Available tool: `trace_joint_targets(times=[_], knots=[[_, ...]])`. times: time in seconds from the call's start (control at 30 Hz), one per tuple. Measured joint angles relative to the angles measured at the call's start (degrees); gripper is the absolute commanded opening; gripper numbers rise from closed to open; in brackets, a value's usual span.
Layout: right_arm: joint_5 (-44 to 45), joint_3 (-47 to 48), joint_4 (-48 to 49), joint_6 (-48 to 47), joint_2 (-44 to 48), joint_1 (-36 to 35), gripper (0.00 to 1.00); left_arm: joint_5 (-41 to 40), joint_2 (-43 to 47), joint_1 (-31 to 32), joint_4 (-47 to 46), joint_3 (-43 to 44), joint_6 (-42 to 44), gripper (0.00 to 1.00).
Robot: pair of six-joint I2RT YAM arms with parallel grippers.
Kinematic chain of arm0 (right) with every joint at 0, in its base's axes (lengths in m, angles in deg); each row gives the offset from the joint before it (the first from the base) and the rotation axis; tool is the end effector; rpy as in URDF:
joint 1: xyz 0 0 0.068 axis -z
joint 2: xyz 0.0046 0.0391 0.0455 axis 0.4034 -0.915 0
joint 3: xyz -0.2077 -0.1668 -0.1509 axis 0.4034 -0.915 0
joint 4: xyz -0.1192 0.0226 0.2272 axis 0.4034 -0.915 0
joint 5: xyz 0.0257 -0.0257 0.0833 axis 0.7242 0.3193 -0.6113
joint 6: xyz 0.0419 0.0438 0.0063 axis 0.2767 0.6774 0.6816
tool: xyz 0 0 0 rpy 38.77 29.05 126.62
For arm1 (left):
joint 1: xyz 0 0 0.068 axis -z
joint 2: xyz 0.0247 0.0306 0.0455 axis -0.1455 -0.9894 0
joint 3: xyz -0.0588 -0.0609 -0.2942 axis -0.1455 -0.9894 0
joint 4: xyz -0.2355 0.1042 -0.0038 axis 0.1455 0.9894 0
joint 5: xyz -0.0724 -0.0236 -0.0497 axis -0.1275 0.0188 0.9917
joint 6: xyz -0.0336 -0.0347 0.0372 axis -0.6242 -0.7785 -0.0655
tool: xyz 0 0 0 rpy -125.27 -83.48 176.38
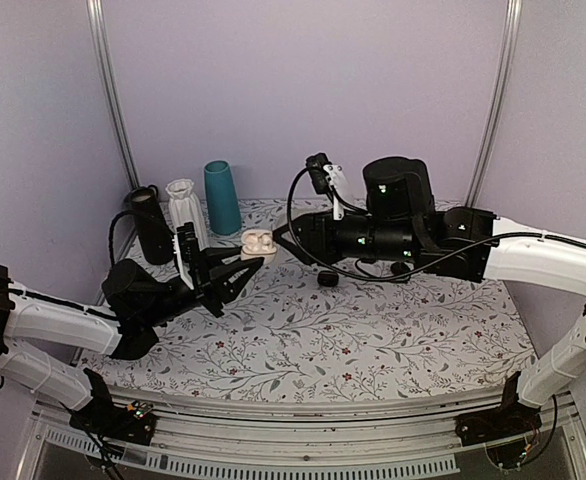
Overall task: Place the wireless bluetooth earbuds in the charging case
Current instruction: Adjust the right earbud in the right side groove of the charging case.
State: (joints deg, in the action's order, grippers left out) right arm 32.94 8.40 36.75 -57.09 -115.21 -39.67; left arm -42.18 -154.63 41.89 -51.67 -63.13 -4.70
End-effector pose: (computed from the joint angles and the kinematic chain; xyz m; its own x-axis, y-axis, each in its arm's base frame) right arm 0.1596 0.3152 0.4042 -0.4895 -0.0465 -0.8708 -0.7392 0.5519 0.3861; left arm 0.1472 -0.1982 0.2942 0.1399 -0.3181 -0.9377 0.9297 0.3680 0.0139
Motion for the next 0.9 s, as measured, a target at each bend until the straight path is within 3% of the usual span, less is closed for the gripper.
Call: trace_joint_targets(times=[0.1, 0.33, 0.9], knots=[[0.6, 0.5, 0.0, 0.2, 0.0, -0.3, 0.52, 0.0, 0.0, 0.0, 0.0, 0.0, 0.0, 0.0], [2.1, 1.7, -0.1, 0.4, 0.0, -1.1, 0.37, -0.2, 0.0, 0.0, 0.0, 0.0, 0.0, 0.0], [7.4, 11.9, -9.1, 6.2, -5.9, -2.2, 0.34, -5.5, 0.0, 0.0, 2.4, 0.0, 1.9, 0.0]])
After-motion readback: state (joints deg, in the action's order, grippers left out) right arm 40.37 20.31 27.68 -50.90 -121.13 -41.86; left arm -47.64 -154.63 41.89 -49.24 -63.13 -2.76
